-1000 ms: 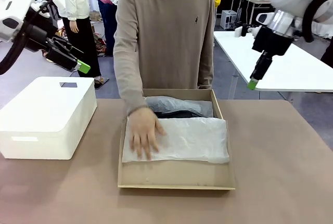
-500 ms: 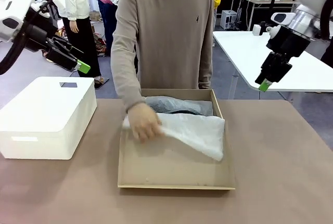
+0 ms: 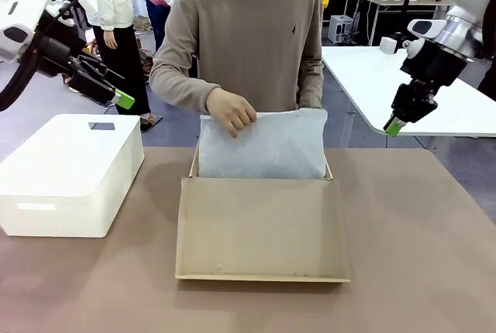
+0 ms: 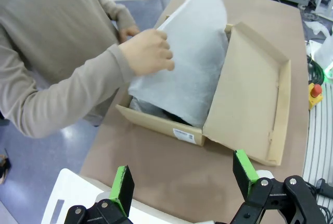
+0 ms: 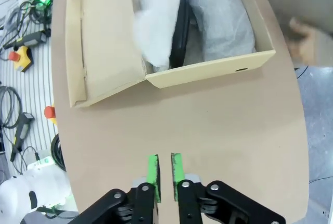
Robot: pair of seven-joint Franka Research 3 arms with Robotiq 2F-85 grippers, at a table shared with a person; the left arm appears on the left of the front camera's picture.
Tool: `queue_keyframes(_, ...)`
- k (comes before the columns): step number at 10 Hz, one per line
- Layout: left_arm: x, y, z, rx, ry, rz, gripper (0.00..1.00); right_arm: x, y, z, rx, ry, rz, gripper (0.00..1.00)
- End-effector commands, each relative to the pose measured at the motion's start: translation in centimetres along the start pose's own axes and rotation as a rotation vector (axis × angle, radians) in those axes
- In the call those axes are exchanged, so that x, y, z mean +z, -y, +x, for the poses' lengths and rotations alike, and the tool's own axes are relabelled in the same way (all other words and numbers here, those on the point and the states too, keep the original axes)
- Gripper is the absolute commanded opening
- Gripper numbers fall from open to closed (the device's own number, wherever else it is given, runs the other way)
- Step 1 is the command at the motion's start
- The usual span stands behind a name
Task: Pack the shoes into the box.
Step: Close the Shoes Box.
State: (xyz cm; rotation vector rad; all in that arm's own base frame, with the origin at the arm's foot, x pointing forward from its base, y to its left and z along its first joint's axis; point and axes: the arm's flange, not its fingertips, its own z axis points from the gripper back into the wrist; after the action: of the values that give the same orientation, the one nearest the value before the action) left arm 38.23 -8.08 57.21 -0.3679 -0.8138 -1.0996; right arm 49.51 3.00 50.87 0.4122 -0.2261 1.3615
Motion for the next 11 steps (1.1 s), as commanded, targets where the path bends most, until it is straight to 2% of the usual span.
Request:
queue_keyframes(1,0.0,0.0,0.0,-0.003,0.017,-0.011,1.00,0.4,0.0,-0.1,0.047,0.023,0.015,0.00)
queue_keyframes(5,0.0,0.0,0.0,-0.003,0.017,-0.011,1.00,0.4,-0.5,0.2,0.075,-0.010,-0.010,0.00)
queue_keyframes(6,0.0,0.0,0.0,-0.003,0.017,-0.011,1.00,0.5,-1.1,0.6,0.017,0.000,-0.052,0.00)
queue_keyframes(7,0.0,0.0,0.0,-0.003,0.017,-0.011,1.00,0.0,-0.2,0.2,0.037,-0.004,0.008,0.00)
queue_keyframes(11,0.0,0.0,0.0,-0.003,0.017,-0.011,1.00,0.0,-0.2,0.2,0.037,-0.004,0.008,0.00)
